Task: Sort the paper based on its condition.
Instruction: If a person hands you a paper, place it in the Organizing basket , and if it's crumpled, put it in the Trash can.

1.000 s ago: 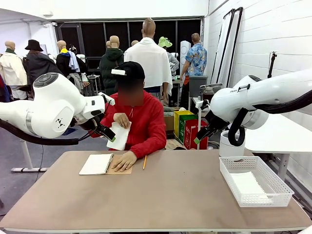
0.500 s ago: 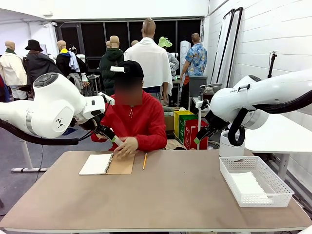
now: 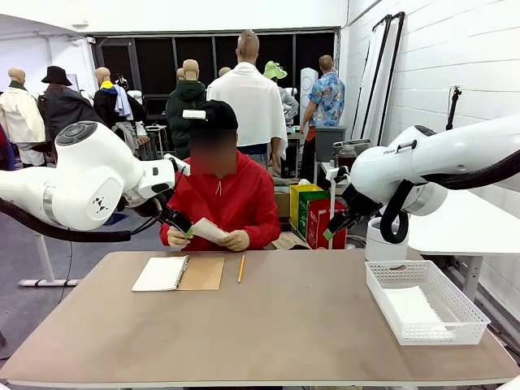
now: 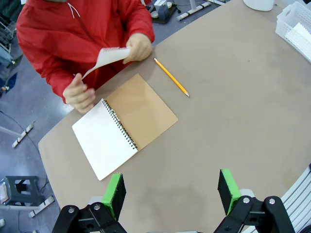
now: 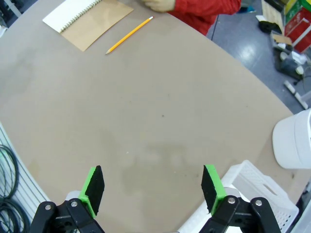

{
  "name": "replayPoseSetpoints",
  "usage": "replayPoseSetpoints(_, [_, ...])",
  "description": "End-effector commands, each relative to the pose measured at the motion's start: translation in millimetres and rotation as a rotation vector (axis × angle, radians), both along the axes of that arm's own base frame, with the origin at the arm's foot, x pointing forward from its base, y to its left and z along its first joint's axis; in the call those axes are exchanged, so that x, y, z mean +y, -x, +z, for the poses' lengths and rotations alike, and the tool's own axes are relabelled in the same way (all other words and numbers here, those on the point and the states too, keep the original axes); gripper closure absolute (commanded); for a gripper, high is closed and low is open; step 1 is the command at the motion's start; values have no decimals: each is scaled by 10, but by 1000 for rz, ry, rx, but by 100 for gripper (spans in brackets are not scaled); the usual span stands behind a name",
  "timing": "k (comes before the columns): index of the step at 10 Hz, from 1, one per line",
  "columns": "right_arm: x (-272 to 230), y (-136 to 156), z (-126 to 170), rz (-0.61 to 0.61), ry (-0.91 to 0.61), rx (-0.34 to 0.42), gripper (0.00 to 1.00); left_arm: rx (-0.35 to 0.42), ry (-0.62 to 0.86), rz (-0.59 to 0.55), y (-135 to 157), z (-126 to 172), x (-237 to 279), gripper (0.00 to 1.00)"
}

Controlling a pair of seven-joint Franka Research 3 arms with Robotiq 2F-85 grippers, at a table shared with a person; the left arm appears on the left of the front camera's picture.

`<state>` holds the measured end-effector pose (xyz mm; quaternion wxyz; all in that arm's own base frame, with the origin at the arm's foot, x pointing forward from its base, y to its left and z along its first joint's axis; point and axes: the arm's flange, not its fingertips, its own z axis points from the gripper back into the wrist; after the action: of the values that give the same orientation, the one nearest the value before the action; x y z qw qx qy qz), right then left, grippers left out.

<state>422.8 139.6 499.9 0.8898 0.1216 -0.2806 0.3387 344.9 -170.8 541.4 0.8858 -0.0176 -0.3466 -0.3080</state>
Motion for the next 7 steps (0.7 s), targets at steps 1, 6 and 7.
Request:
replayPoseSetpoints(1, [-4,1,0,-1,1,-1,0,4,3,-1,1,-13,14,0])
replayPoseSetpoints(6, [-4,1,0,-1,1,-1,0,4,3,-1,1,-13,14,0])
replayPoseSetpoints(7, [-4,1,0,-1,1,-1,0,4,3,-1,1,-13,14,0])
